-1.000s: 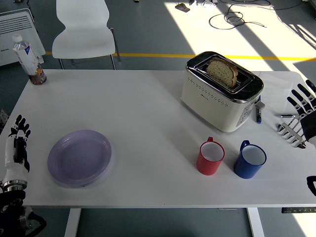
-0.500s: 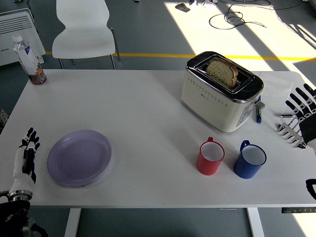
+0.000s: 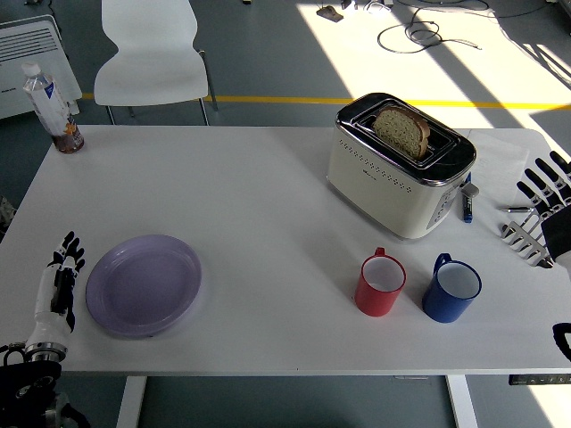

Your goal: Push plate across desktop,pick up the break from the machine,place the break in the plate

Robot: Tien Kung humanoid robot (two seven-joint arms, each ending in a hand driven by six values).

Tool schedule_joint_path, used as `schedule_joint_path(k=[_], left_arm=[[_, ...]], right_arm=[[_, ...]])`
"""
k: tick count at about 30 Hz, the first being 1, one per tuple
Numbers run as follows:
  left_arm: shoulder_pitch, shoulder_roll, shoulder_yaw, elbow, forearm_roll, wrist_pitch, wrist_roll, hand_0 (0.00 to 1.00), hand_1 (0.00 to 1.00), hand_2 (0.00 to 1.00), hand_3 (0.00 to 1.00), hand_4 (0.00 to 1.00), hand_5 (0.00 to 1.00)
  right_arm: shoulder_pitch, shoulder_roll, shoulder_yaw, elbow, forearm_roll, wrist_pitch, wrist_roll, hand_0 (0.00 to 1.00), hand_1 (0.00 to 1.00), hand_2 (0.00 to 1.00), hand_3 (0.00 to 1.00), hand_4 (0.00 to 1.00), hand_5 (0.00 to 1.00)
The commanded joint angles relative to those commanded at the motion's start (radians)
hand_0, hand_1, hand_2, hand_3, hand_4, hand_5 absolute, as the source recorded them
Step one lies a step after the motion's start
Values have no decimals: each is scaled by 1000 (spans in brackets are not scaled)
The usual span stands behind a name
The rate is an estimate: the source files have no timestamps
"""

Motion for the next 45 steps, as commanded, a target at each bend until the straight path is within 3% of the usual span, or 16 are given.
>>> schedule_joint_path(k=[26,45], left_arm=[[2,3,47,-2,-38,-15,2,924,956,998,998,509,998],[26,9,92,-49,-118,-41,9,897,935,998,998,509,998]], right_arm=[[7,1,-3,1,-2,0,0,776,745,746,743,540,655],[7,3,-7,1,-3,0,0,776,743,745,742,542,657]])
